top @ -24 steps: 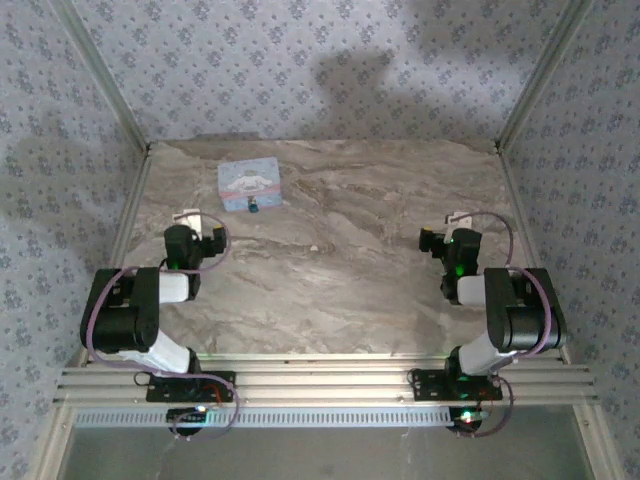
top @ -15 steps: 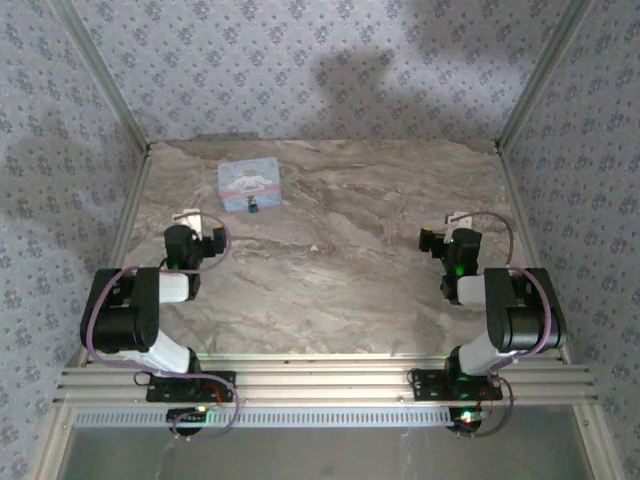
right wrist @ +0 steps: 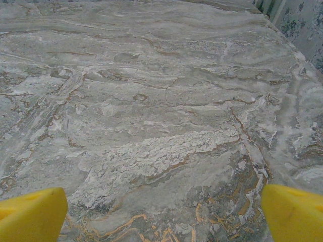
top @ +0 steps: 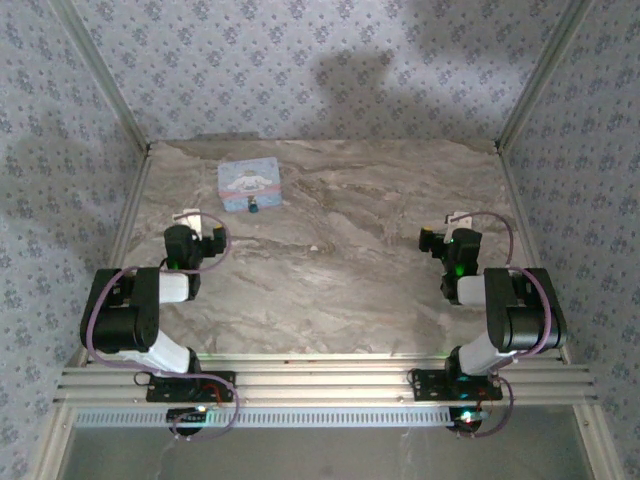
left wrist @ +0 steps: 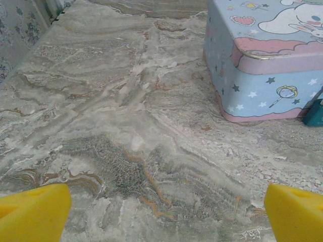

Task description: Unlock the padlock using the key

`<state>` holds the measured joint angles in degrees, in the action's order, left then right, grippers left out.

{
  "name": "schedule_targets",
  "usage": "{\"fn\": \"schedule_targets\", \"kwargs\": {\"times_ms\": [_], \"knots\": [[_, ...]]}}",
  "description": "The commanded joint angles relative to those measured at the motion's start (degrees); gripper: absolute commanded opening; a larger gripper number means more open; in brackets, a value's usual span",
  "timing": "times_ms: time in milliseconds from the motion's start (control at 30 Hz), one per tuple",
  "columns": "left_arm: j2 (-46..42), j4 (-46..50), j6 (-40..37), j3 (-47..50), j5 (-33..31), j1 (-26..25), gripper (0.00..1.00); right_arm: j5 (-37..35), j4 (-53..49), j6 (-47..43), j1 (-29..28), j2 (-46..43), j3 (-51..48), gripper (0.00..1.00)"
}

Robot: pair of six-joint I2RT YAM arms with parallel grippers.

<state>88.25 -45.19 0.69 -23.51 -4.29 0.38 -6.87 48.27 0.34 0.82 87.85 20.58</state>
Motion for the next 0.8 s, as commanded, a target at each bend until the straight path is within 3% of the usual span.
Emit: {"fn": "schedule_targets", "kwargs": {"times_ms": [0, 533, 667, 767], "knots": [[-0.4, -1.4, 0.6, -0.2, 0.6, 0.1, 0.98, -1.1, 0.4, -0.9, -0.1, -0.5, 0.9, 1.0], [-0.4, -1.4, 0.7, -0.2, 0.6, 0.1, 0.98, -0.9, 0.3, -0.8, -0.1, -0.5, 0.9, 1.0], [-0.8, -1.1, 0.3, -0.3, 1.8, 0.2, 0.98, 2.0, -0.7, -1.2, 0.5, -0.8, 1.3, 1.0], [-5.0, 7.2, 0.6, -3.1, 1.0, 0.2, 0.98, 4.6, -6.5, -2.2, 0.5, -3.1, 3.7, 1.0]]}}
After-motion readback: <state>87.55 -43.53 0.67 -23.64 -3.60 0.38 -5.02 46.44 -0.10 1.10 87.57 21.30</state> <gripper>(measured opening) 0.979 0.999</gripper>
